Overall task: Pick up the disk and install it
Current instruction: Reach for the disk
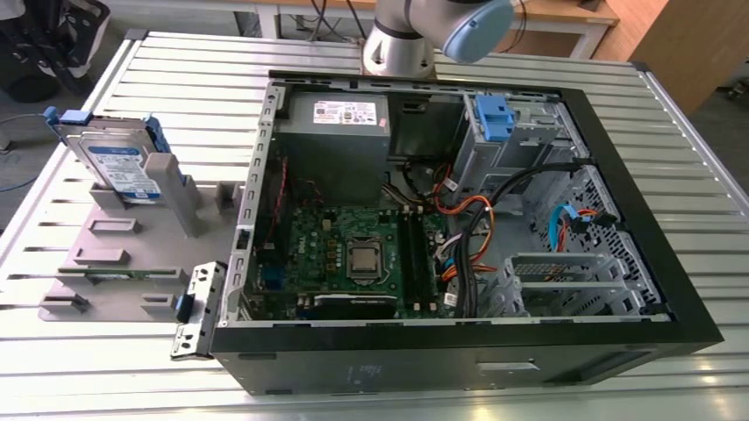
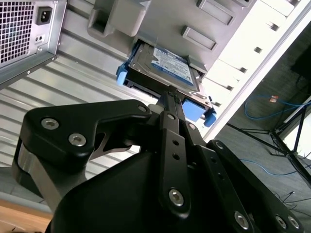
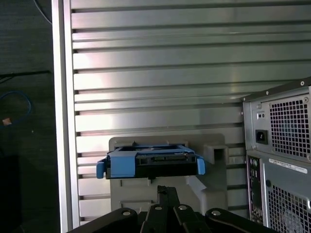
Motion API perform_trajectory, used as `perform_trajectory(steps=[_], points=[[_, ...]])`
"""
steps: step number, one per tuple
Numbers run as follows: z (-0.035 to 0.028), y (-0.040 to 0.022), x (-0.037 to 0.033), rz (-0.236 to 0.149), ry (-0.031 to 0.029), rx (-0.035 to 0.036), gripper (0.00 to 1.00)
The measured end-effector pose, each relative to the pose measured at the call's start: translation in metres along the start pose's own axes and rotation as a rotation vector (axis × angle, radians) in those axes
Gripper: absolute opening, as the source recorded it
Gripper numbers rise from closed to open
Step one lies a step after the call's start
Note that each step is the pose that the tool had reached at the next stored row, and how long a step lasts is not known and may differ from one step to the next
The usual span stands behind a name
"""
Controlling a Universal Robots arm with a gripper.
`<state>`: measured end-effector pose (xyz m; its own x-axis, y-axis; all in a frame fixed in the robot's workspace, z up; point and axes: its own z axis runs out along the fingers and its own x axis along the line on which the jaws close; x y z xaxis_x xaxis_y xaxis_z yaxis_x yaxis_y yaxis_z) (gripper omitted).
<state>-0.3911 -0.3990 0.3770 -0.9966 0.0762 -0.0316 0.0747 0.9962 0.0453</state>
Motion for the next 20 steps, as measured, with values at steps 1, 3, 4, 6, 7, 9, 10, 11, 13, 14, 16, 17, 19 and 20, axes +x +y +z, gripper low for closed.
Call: perform_trajectory(steps=[1, 3, 4, 6, 7, 9, 10, 11, 13, 14, 16, 17, 19, 20], points=[[0.0003, -0.0001, 0.0017, 0.000, 0.0000, 0.0001, 0.11], [0.0019, -0.0003, 0.0037, 0.000, -0.0002, -0.0001, 0.11], [0.0032, -0.0004, 0.0042, 0.000, -0.0003, -0.0002, 0.11], [0.0062, -0.0007, 0.0047, 0.000, -0.0001, 0.0000, 0.11], [0.0079, -0.0007, 0.0048, 0.000, -0.0001, 0.0000, 0.11], [0.0111, -0.0007, 0.0050, 0.000, 0.0000, 0.0000, 0.11], [0.0127, -0.0006, 0.0051, 0.000, -0.0002, -0.0001, 0.11], [0.0143, -0.0003, 0.0051, 0.000, -0.0001, 0.0000, 0.11], [0.0172, 0.0008, 0.0053, 0.000, 0.0000, 0.0001, 0.11], [0.0186, 0.0017, 0.0054, 0.000, 0.0000, 0.0001, 0.11], [0.0211, 0.0043, 0.0057, 0.000, 0.0000, 0.0001, 0.11], [0.0221, 0.0057, 0.0060, 0.000, -0.0001, 0.0001, 0.11], [0.0240, 0.0072, 0.0065, 0.000, -0.0003, -0.0001, 0.11], [0.0251, 0.0074, 0.0067, 0.000, -0.0003, -0.0002, 0.11]])
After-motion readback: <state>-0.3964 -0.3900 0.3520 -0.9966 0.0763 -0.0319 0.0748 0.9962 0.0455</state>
